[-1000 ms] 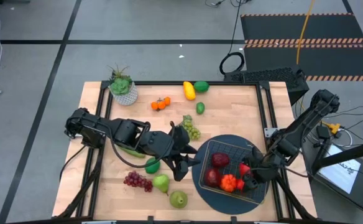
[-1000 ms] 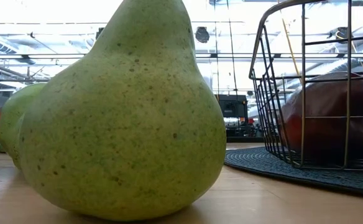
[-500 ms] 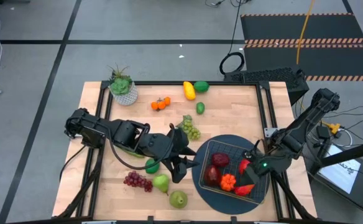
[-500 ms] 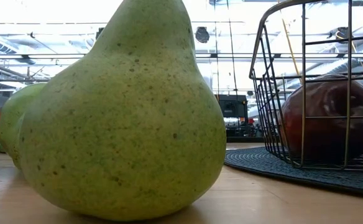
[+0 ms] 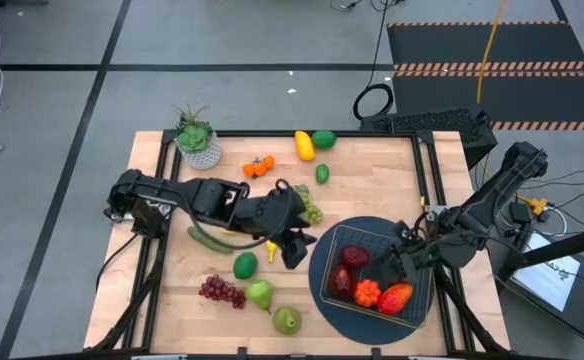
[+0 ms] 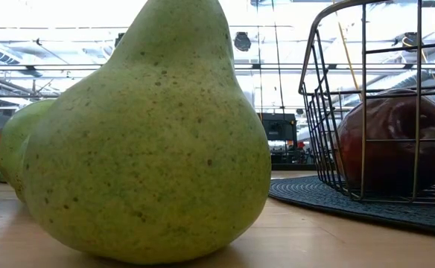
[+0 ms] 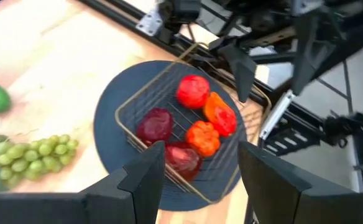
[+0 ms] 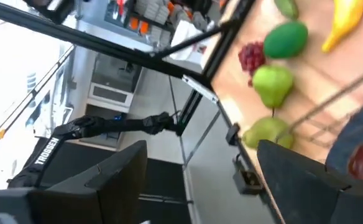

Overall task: Build produce basket
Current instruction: Put the bottom pear into the gold wire basket

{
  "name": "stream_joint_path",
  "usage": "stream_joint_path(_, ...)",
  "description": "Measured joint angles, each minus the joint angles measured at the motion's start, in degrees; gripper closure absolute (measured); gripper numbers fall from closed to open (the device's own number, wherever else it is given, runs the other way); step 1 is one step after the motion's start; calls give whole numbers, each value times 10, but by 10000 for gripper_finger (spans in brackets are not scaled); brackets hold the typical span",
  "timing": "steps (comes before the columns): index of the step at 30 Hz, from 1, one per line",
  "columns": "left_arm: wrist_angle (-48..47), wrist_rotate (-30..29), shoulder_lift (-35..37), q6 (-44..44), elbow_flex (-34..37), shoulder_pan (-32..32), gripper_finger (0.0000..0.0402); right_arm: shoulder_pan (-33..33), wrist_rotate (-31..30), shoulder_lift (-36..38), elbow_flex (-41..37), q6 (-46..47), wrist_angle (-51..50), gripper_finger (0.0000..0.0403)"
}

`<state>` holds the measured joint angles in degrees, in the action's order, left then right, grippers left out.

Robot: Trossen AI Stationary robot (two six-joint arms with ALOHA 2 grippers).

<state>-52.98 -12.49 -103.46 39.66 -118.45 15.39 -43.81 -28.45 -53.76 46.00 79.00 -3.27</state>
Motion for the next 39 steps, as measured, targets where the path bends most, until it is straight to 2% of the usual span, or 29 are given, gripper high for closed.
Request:
stream_joint_path(5, 2, 0, 0, 28, 0, -20, 199, 7, 0, 42, 0, -57, -12, 106)
stream_joint_path(12, -2, 6, 0, 96, 0, -28, 199, 8, -2, 103, 0, -174, -91, 106)
stream_joint_path(17, -10, 9, 0, 111, 0, 2, 199, 8, -5, 132, 0, -197, -136, 106)
stream_joint_path(26, -15, -10, -28, 79, 1, 83, 197, 8, 0, 151, 0, -231, -137, 106)
stream_joint_path(31, -7, -38, -55, 74, 0, 124, 165, 8, 2, 154, 0, -242, -139, 106)
stream_joint_path(36, -2, -40, -85, 86, 0, 148, 123, 8, 7, 155, 0, -246, -161, 106)
stream_joint_path(39, -8, -39, -103, 85, 0, 163, 117, 8, 15, 155, 0, -247, -170, 106)
